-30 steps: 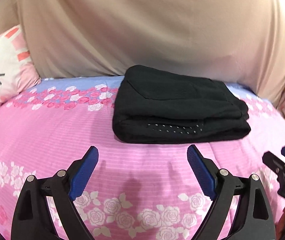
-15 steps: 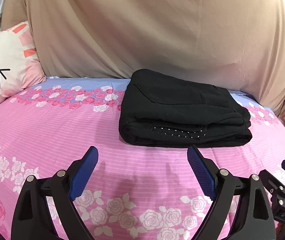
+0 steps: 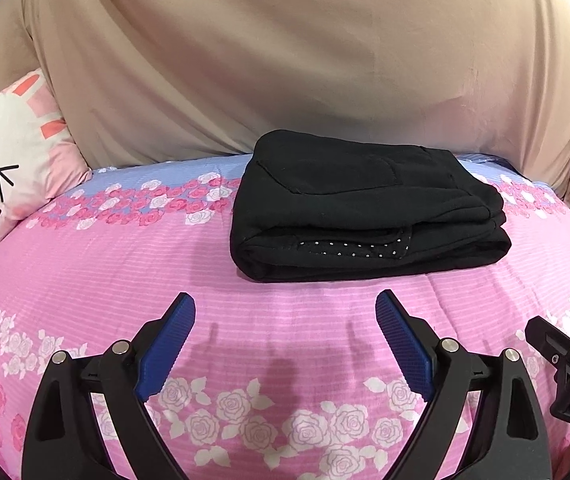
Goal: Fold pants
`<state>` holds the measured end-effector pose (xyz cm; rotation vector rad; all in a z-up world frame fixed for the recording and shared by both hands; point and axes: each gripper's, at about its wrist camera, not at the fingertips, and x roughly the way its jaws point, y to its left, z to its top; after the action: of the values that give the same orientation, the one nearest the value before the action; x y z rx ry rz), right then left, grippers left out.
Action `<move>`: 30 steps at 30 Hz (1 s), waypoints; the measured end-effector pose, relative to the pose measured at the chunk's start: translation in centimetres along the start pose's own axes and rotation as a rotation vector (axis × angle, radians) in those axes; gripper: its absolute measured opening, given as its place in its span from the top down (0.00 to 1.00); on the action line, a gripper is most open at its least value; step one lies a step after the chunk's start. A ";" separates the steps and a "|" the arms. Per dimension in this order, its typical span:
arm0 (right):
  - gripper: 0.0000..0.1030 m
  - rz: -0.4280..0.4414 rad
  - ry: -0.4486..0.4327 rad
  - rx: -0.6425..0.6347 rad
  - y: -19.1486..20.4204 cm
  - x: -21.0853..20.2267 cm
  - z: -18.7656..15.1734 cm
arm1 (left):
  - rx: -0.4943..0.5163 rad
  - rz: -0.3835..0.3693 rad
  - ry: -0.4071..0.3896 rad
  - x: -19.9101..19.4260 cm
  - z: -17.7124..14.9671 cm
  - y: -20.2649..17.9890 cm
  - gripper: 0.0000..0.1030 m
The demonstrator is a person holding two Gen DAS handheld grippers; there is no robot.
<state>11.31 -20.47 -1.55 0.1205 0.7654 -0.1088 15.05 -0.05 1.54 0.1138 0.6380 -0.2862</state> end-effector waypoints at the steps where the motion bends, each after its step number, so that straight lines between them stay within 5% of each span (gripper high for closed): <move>1: 0.05 0.000 0.000 -0.002 0.0 0.0 0.0 | -0.002 0.000 0.001 0.0 0.0 0.0 0.13; 30: 0.05 -0.006 0.005 -0.006 0.3 0.0 0.0 | 0.043 0.069 -0.004 -0.4 -0.2 -1.0 0.11</move>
<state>11.35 -20.17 -1.60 0.1131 0.7713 -0.1119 14.33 -0.86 1.61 0.1758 0.6229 -0.2333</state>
